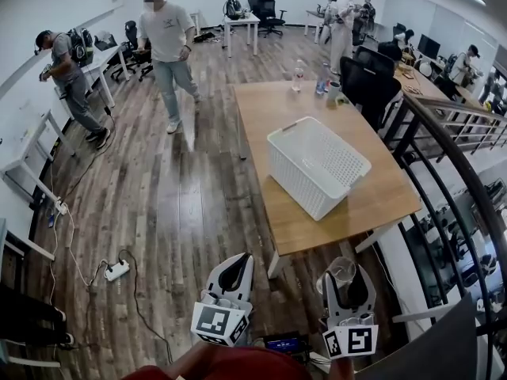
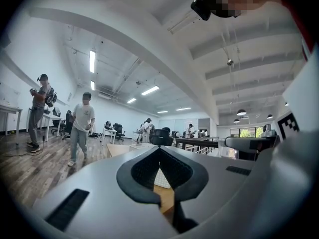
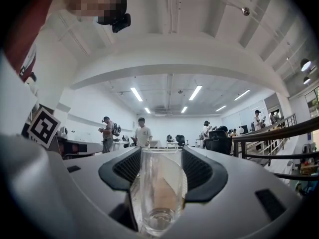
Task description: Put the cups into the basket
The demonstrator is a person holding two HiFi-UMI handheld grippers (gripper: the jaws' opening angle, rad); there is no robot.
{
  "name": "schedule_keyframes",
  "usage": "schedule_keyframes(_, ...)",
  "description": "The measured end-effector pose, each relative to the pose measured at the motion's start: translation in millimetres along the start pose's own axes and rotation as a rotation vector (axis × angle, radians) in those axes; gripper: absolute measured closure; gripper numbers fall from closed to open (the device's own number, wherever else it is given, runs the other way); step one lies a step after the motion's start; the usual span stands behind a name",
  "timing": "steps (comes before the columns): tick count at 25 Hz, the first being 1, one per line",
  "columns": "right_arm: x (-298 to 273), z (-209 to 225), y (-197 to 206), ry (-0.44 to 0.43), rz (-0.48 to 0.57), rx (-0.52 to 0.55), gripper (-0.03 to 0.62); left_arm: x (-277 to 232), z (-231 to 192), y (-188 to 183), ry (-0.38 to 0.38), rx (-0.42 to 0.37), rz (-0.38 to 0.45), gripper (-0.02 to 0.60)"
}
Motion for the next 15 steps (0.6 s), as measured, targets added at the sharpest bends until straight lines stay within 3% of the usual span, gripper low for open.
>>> schedule_keyframes(15, -77, -7, -12, 0.036, -0.018, 0.014, 0.330, -60, -62, -8, 0.045, 0.010, -0.028, 0.575)
Point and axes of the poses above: the fingertips, and each gripper's own axes: x backward along the fingers, z to its right, y out of its underside, the point moved 3 cm from there along x, backward along the fingers, and after that the axes turned 15 degrees about -z, right-handed, at the moved point
